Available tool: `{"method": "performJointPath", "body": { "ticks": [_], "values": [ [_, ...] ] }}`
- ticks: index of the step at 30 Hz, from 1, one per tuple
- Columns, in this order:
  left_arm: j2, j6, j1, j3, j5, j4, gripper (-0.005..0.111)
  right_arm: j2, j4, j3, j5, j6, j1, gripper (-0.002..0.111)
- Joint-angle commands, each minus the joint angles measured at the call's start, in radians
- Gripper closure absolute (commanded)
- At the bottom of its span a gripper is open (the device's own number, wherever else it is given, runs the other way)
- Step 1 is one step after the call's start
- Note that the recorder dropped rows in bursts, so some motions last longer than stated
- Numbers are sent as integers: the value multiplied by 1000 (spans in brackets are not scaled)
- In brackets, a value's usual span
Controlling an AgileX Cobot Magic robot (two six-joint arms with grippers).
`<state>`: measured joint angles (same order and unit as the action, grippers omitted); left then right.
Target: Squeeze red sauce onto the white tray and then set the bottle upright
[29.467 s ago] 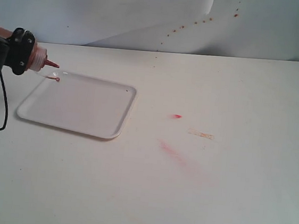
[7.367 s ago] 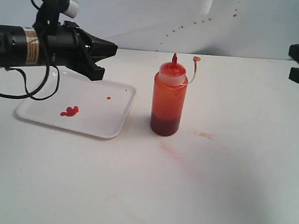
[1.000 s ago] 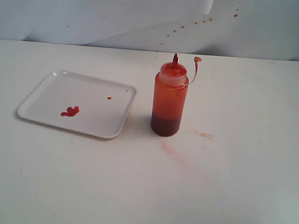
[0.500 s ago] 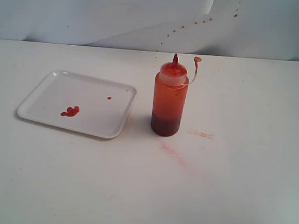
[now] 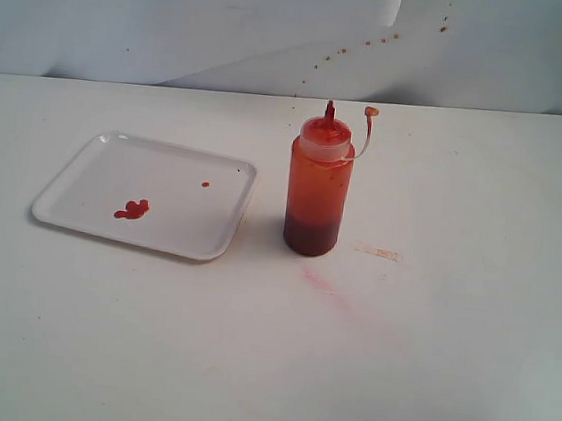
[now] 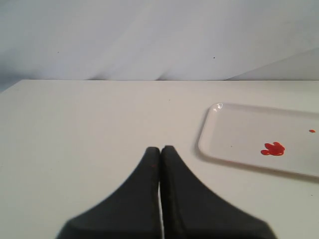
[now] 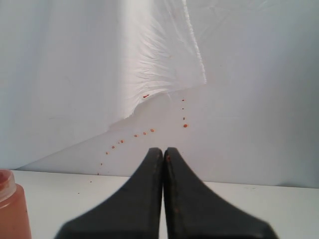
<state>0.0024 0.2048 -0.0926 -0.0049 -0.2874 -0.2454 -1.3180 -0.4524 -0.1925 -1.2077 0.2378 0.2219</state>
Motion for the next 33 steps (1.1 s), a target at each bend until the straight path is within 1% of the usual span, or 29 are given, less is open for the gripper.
{"method": "performJointPath", "body": {
  "ticks": [1, 28, 30, 33],
  "values": [
    [-2, 0, 6, 5, 4, -3, 107, 4, 0, 4, -13, 4, -3, 108],
    [-2, 0, 6, 5, 2, -3, 107, 4, 0, 4, -13, 4, -3, 108],
    [-2, 0, 6, 5, 2, 5, 107, 4, 0, 4, -13, 4, -3, 108],
    [-2, 0, 6, 5, 7, 76, 107, 4, 0, 4, -13, 4, -3, 108]
  ]
}}
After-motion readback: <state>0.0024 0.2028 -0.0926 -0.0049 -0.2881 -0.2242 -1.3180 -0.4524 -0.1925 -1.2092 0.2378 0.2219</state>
